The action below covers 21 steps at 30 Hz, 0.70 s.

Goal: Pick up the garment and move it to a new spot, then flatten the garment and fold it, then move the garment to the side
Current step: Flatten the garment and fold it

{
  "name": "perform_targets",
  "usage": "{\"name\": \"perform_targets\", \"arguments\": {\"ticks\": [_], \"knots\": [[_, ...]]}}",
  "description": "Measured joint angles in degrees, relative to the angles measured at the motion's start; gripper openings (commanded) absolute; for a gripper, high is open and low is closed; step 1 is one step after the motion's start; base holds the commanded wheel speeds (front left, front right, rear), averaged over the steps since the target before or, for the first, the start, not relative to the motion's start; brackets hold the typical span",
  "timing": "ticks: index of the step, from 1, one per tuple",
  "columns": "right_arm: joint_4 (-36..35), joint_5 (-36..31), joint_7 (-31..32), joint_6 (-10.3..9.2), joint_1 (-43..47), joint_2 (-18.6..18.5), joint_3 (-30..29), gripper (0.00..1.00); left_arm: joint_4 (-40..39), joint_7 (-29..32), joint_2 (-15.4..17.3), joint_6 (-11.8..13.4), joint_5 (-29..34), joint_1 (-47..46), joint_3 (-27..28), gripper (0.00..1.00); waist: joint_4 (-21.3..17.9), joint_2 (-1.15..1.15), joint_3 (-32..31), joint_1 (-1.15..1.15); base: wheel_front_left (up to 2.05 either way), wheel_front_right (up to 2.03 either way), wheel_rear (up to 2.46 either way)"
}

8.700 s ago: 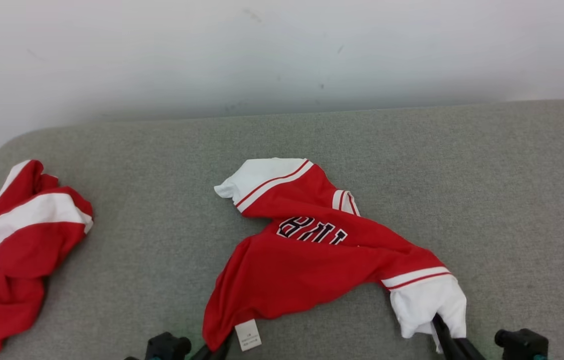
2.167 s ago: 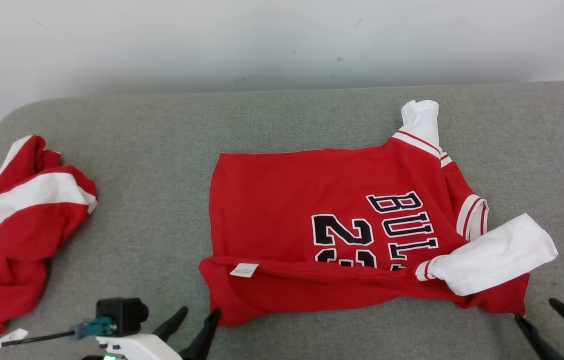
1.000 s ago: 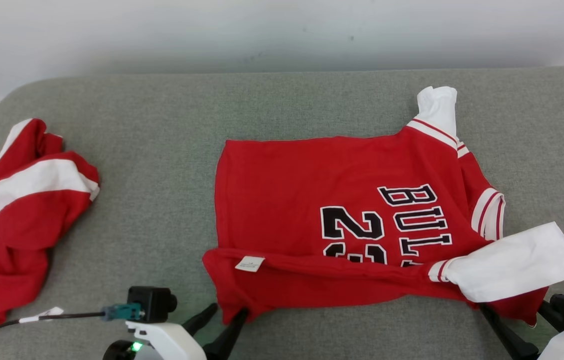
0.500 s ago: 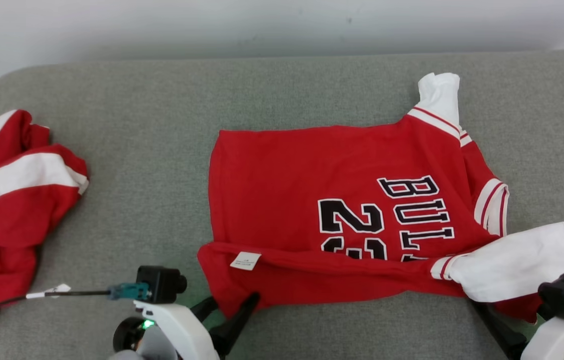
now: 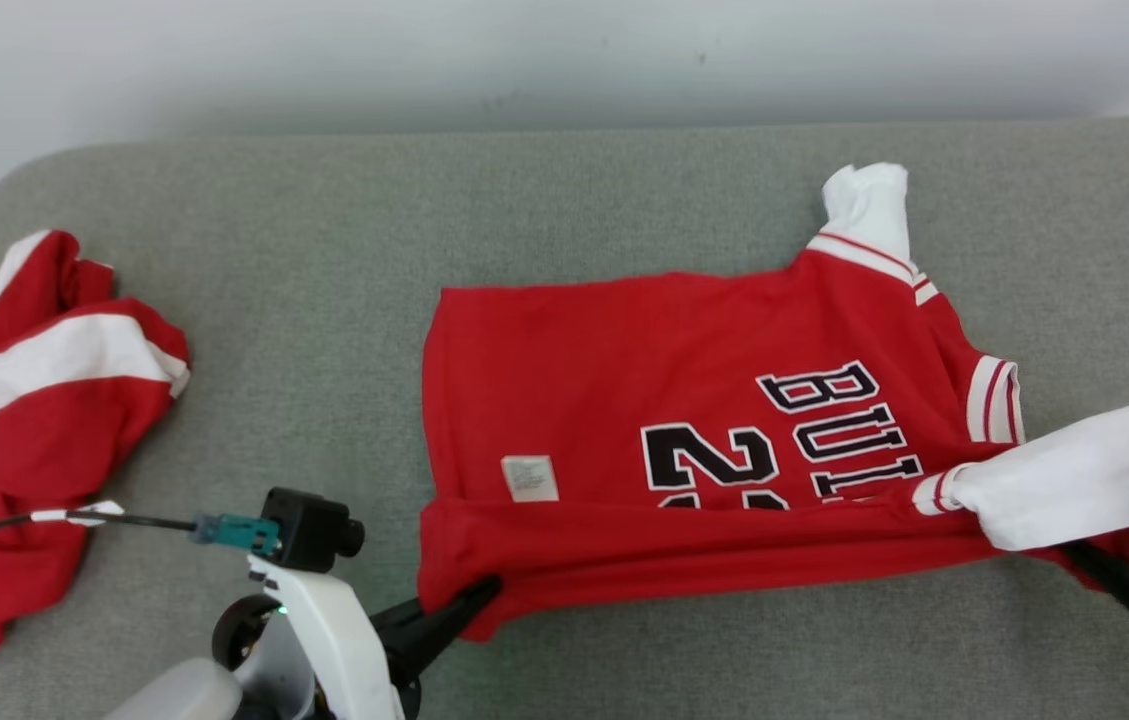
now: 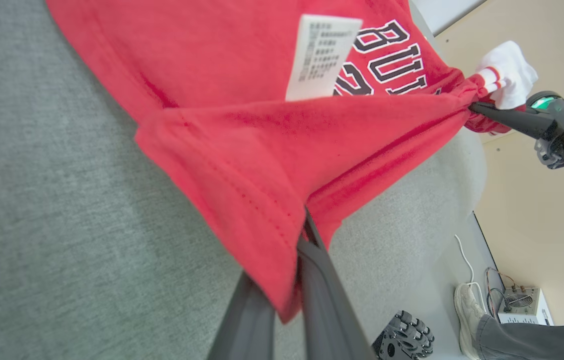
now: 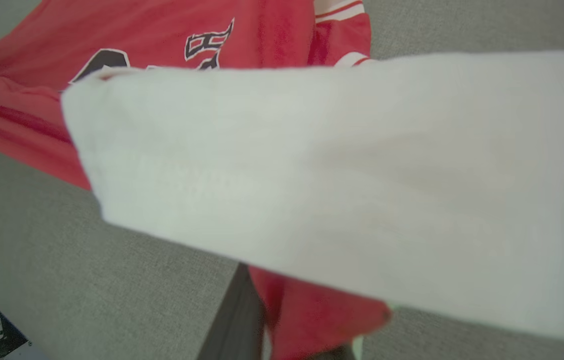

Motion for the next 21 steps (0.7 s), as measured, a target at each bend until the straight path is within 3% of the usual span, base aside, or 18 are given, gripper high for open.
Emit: {"name": "perform_targets", "arguments": {"ticks": [7,21], "knots": [[-3.32,10.65,10.24,0.01,-0.71,-7.31,-1.32,0.00,-7.28,3.32,2.02,0.73,-3.93,1.87,0.19,0.00,0.18,0.00,-3.78,0.00,0.00,0.00,0.00],[-6.90,15.64,13.99,0.01,10.55,-13.69,-2.63,0.00,-10.69,2.79,1.74,3.26,-4.45,10.79,-4.32,0.00,0.71,0.00,-5.88,0.00,0.00,0.00,0.00]]}}
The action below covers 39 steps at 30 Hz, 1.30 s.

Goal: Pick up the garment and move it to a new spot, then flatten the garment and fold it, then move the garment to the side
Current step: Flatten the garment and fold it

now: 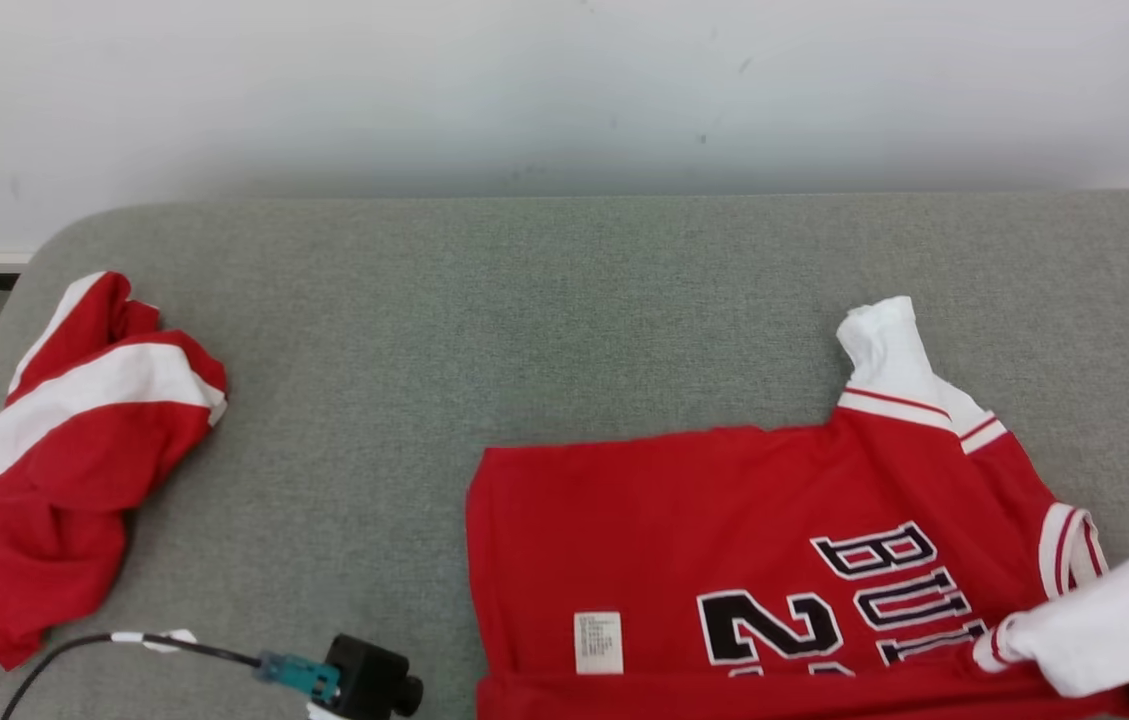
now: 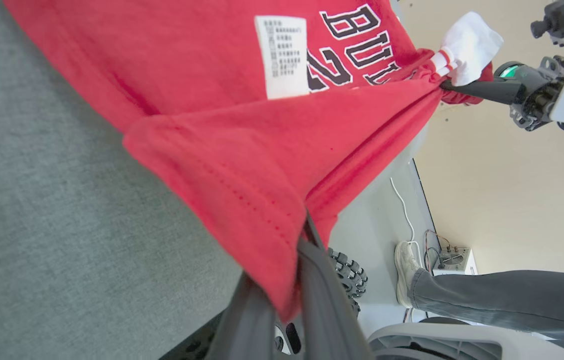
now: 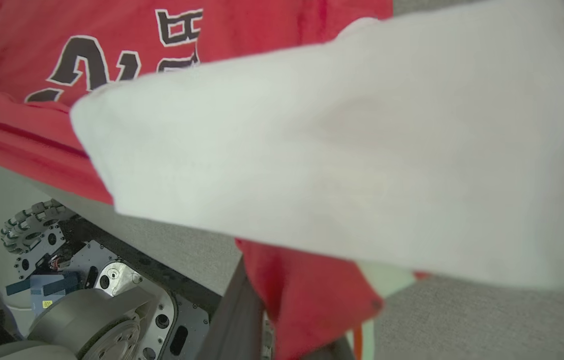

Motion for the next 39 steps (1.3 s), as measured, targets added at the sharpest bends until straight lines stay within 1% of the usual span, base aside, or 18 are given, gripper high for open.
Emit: {"name": "perform_targets", "arguments": {"ticks": [5,6,7,8,9,11,12,13,21,23,25,29,35,39], "knots": [[0.12,0.70,0.18,0.00,4.43,-0.21,-1.13,0.00,0.69,0.38,-0.34,0.31,0.11,1.19,-1.48,0.00,0.12,0.00,0.20,0.00,0.00,0.00,0.00],[0.14,0.59,0.12,0.00,4.85,-0.20,-1.41,0.06,0.94,0.38,-0.41,0.40,0.42,1.31,-1.70,0.00,0.12,0.00,0.30,0.00,0.00,0.00,0.00],[0.21,0.43,-0.07,0.01,5.27,-0.13,-1.82,0.39,1.33,0.37,-0.42,0.44,0.94,1.32,-1.94,0.00,0.13,0.00,0.39,0.00,0.00,0.00,0.00],[0.38,0.18,-0.47,0.01,5.61,0.13,-2.32,0.89,1.70,0.26,-0.45,0.71,1.62,1.32,-2.11,0.00,0.12,0.00,0.48,0.00,0.00,0.00,0.00],[0.73,-0.20,-0.77,0.00,5.77,0.64,-2.91,1.00,2.09,-0.05,-0.57,1.03,2.20,1.32,-2.12,0.14,0.13,0.00,0.55,0.00,0.00,0.00,0.00],[1.48,-0.77,-1.70,-0.08,6.11,1.33,-4.26,1.00,3.19,-0.26,-0.18,1.68,3.14,1.31,-2.27,0.42,0.14,0.00,0.58,0.00,0.00,0.00,0.00],[1.66,-1.08,-2.24,-0.08,6.17,2.04,-5.04,1.00,3.46,-0.98,-0.05,1.93,3.59,1.29,-2.08,0.88,0.16,0.00,0.59,0.00,0.00,0.00,0.00],[1.90,-1.18,-2.68,-0.08,6.19,2.97,-5.76,1.00,3.78,-1.65,-0.25,2.29,3.80,1.25,-1.78,1.00,0.18,0.00,0.57,0.00,0.00,0.00,0.00],[1.83,-4.05,-3.76,-0.08,7.15,7.81,-8.92,1.00,3.36,-3.60,-0.93,2.50,4.52,1.53,-1.43,1.00,0.03,0.00,-0.19,0.00,0.00,0.00,0.00],[1.81,-5.12,-4.86,-0.08,7.55,8.93,-9.84,1.00,2.76,-5.09,-0.98,3.43,4.69,1.79,-0.71,1.00,-0.13,0.00,-0.51,0.00,0.00,0.00,0.00],[1.59,-6.14,-5.78,-0.08,7.81,10.11,-10.59,1.00,2.46,-7.13,-0.91,4.55,6.27,1.77,0.37,1.00,-0.25,0.00,-0.90,0.00,0.00,0.00,0.00],[1.12,-9.90,-8.58,-0.08,8.17,11.90,-11.73,1.00,2.07,-11.47,-1.32,6.81,7.97,1.75,2.54,1.00,-0.42,0.00,-2.10,0.00,0.00,0.00,0.00],[1.32,-17.13,-13.03,-0.08,7.77,15.12,-12.38,1.00,2.03,-17.47,-2.34,7.64,10.10,1.59,5.14,1.00,-1.30,0.00,-3.99,0.00,0.00,0.00,0.00],[1.76,-21.46,-15.24,-0.08,4.75,17.28,-13.15,1.00,3.00,-20.25,-3.00,8.79,11.18,0.05,7.01,1.00,-2.06,0.00,-3.97,0.00,0.00,0.00,0.00]]}}
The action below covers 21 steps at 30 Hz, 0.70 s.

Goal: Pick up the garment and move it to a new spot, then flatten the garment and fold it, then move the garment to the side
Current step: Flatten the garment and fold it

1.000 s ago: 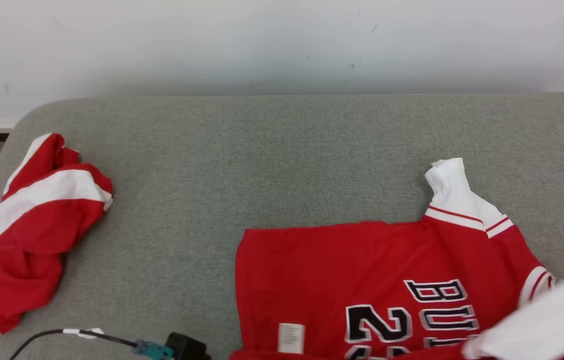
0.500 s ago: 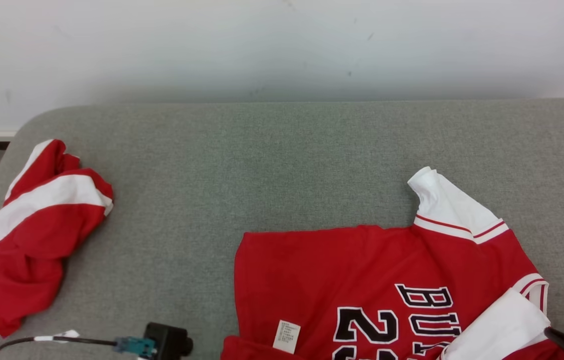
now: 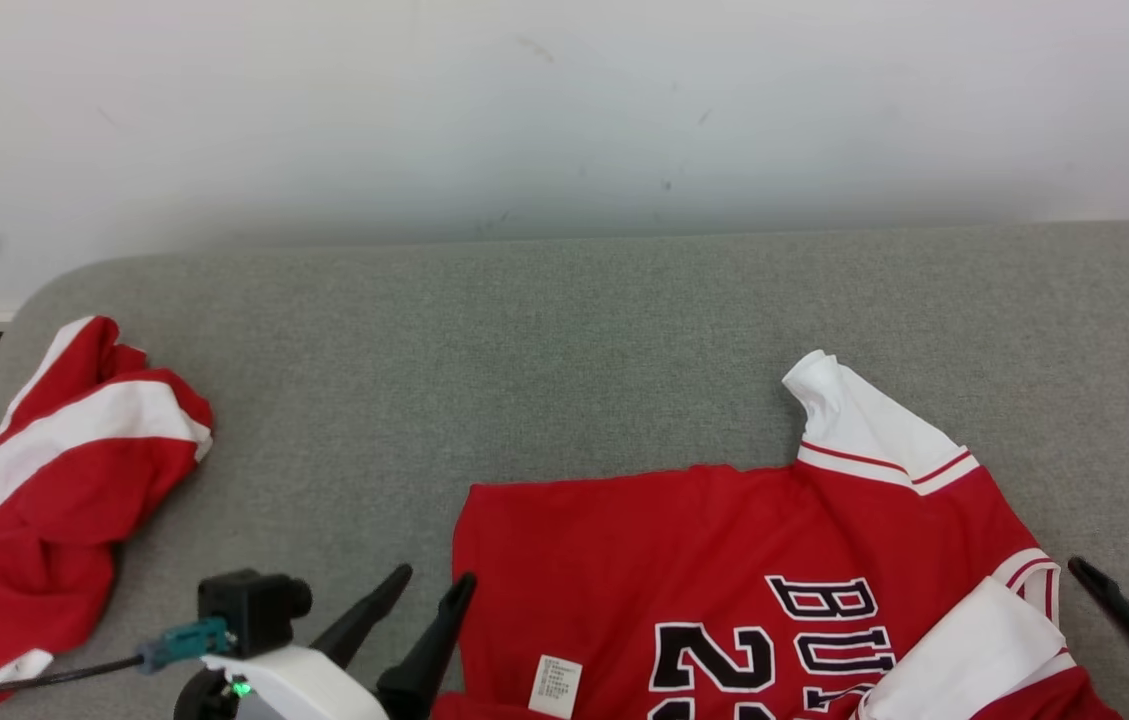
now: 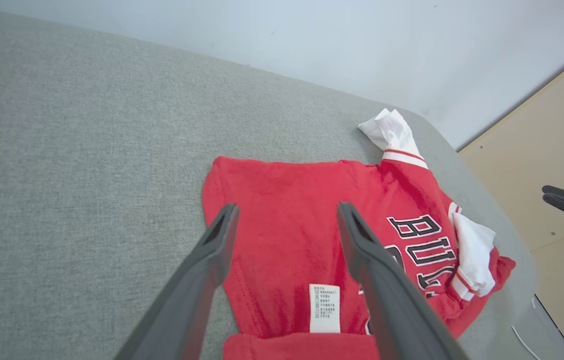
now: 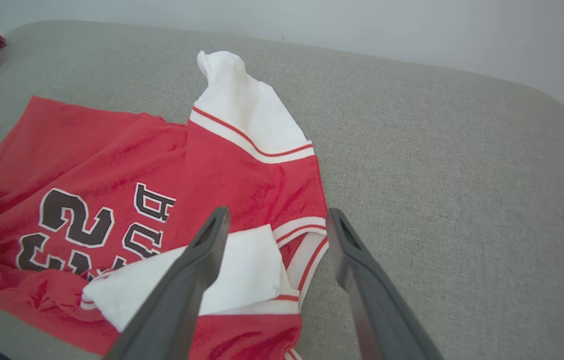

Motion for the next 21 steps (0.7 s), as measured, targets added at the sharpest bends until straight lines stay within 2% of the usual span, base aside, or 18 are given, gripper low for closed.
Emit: {"name": "perform_targets", "arguments": {"ticks": [4,7,15,21], "knots": [[1.10,-3.32,-0.09,0.00,-5.41,2.13,-0.19,1.00,1.80,0.16,-0.53,0.34,2.31,-4.32,0.22,1.00,-0.09,0.00,2.02,0.00,0.00,0.00,0.00],[2.26,-4.78,1.54,0.00,-10.53,3.27,0.49,1.00,3.91,2.76,-1.55,-0.36,3.23,-8.95,-0.54,1.00,0.24,0.00,4.51,0.00,0.00,0.00,0.00],[8.68,-8.48,8.10,0.00,-25.98,4.46,4.98,1.00,12.62,8.88,-5.14,-4.25,5.57,-21.15,-3.21,1.00,2.99,0.00,12.86,0.01,0.00,0.00,0.00],[15.02,-10.63,11.95,0.00,-36.23,5.72,11.05,1.00,17.23,11.89,-7.51,-7.48,5.57,-26.33,-5.08,1.00,5.94,0.00,18.35,0.01,0.00,0.00,0.00]]}}
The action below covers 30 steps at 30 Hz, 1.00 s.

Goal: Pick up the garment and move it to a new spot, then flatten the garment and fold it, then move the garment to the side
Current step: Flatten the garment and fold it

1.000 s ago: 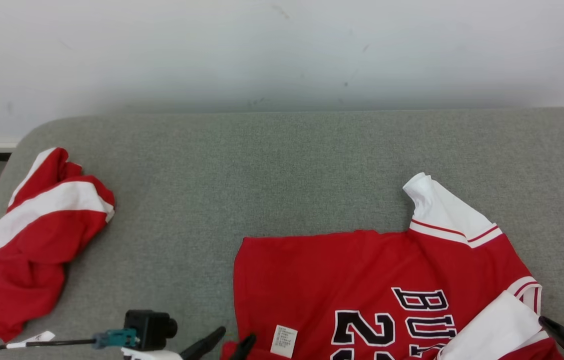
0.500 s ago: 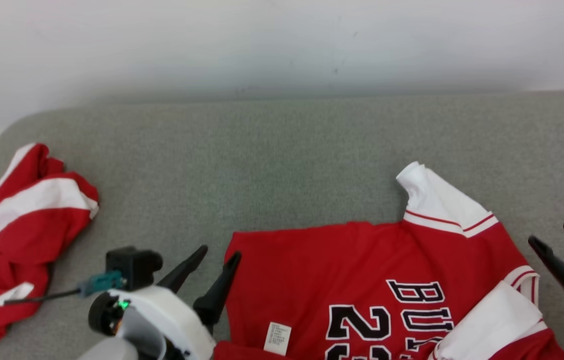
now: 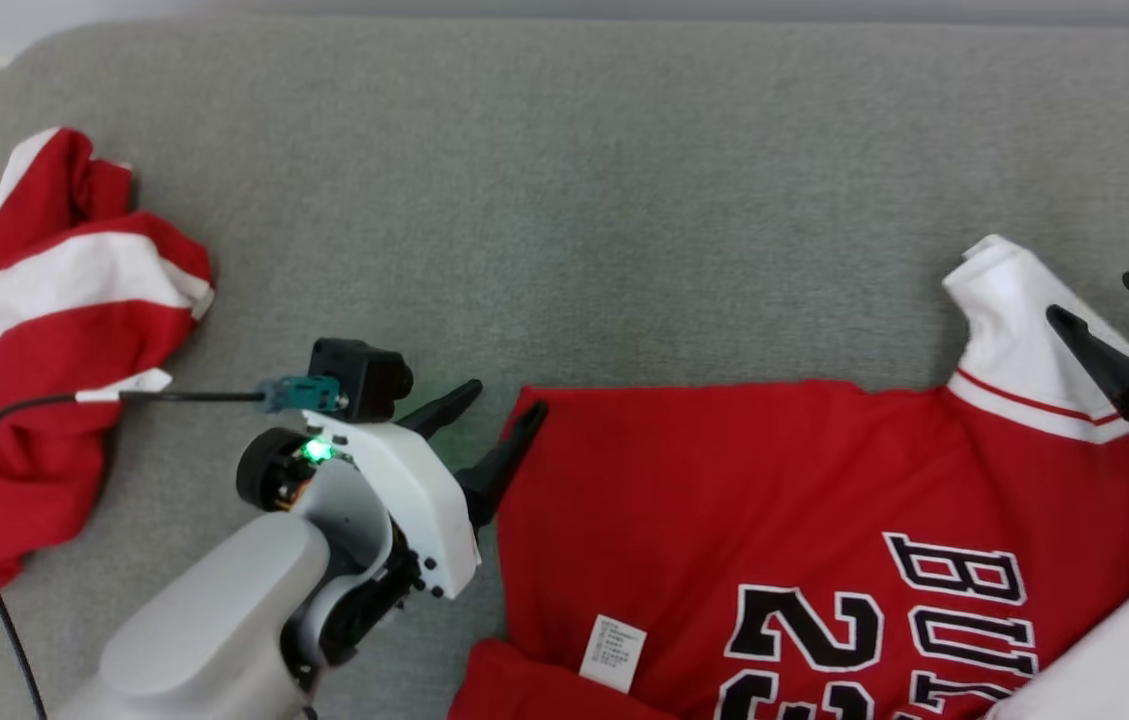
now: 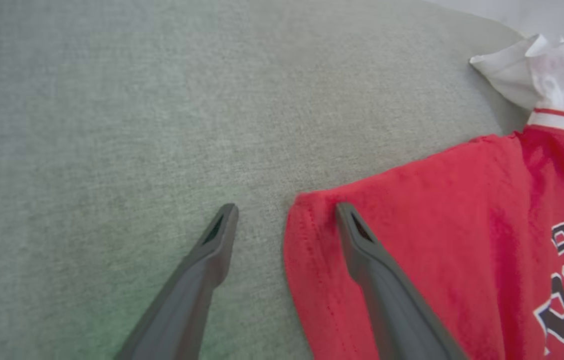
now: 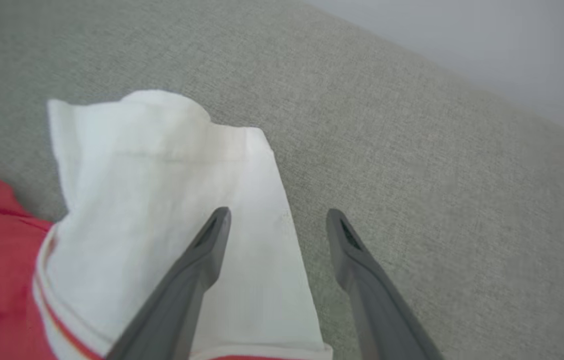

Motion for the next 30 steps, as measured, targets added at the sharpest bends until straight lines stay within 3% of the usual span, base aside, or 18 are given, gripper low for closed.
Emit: {"name": "perform_targets", "arguments": {"ticks": [5,12,19,29,30], "knots": [[3.90,0.23,1.80,0.00,-5.65,1.27,5.37,1.00,2.12,1.70,-0.94,-1.90,0.32,-2.78,-1.08,1.00,2.09,0.00,2.63,0.00,0.00,0.00,0.00],[6.49,-0.09,1.87,0.00,-10.58,-0.18,12.43,1.00,3.92,3.12,-2.26,-4.58,-0.30,-4.76,-2.21,1.00,2.88,0.00,3.44,0.00,0.00,0.00,0.00],[7.79,3.34,4.47,0.00,-12.63,-1.41,15.89,1.00,4.11,4.45,-3.30,-6.97,-2.44,-5.05,-2.77,1.00,2.46,0.00,3.32,-0.01,0.00,0.00,0.00],[7.65,7.15,8.17,0.02,-13.39,-2.83,16.92,1.00,3.79,5.61,-3.25,-7.49,-2.67,-5.34,-3.63,1.00,2.11,0.00,3.60,-0.01,0.00,0.00,0.00],[7.47,7.56,8.59,0.01,-13.46,-2.86,16.88,1.00,3.77,5.82,-3.31,-7.57,-2.71,-5.54,-3.77,0.89,2.12,0.00,3.81,-0.01,0.00,0.00,0.00]]}}
